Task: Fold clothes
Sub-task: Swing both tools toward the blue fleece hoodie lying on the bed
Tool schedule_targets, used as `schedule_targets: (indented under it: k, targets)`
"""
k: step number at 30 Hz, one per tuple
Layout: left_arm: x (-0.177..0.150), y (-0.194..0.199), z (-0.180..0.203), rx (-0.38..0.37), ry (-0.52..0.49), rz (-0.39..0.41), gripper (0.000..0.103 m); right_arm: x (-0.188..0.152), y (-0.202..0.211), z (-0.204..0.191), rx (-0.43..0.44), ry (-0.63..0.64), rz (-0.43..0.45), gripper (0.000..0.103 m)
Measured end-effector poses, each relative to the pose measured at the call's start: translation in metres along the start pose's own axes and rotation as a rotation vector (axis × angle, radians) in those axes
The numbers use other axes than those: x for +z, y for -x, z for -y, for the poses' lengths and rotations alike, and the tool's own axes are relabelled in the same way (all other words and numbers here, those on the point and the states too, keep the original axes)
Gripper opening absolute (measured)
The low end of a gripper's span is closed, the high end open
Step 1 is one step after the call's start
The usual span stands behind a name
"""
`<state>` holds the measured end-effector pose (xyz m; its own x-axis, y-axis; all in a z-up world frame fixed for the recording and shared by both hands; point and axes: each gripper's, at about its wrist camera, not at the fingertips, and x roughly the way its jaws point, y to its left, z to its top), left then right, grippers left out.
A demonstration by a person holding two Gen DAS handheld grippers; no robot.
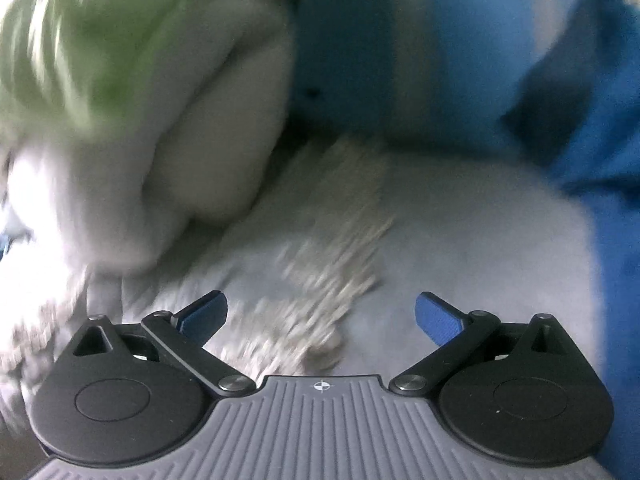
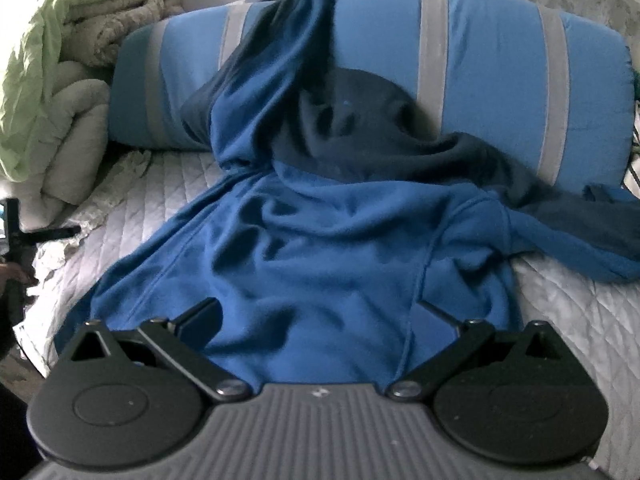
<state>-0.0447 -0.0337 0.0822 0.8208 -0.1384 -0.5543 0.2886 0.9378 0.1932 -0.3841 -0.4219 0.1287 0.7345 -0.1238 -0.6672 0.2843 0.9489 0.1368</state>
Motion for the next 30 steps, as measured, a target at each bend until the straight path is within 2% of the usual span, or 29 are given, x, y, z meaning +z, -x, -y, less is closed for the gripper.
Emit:
schedule_targets:
  k: [6,9,11,13,15,20,25,30]
  targets:
    - [0.070,0.119,0.039,-0.163,-0.076,0.176,0.103,0.004,0.002,-0.002,-0.017,-0.033,-0.005,0.103]
    - [0.084,0.166,0.065,-0.197,-0.045,0.256,0.103,0.006,0.003,0.004,-0.030,-0.080,-0.014,0.103]
    - [0.087,0.182,0.083,-0.231,-0.008,0.291,0.103,0.007,0.004,0.010,-0.045,-0.121,-0.026,0.103]
    - [0.085,0.185,0.102,-0.289,0.016,0.290,0.103,0.007,0.005,0.013,-0.069,-0.138,-0.035,0.103]
    - [0.078,0.179,0.124,-0.335,0.027,0.255,0.103,0.007,0.008,0.015,-0.097,-0.143,-0.043,0.103]
    - [0.046,0.153,0.163,-0.382,0.006,0.192,0.103,0.004,0.018,0.019,-0.133,-0.107,-0.024,0.103]
    - [0.022,0.135,0.176,-0.431,-0.003,0.096,0.103,-0.004,0.012,0.032,-0.176,-0.072,0.009,0.103]
    - [0.015,0.134,0.183,-0.461,-0.042,0.100,0.103,-0.015,-0.008,0.049,-0.227,-0.074,0.033,0.103]
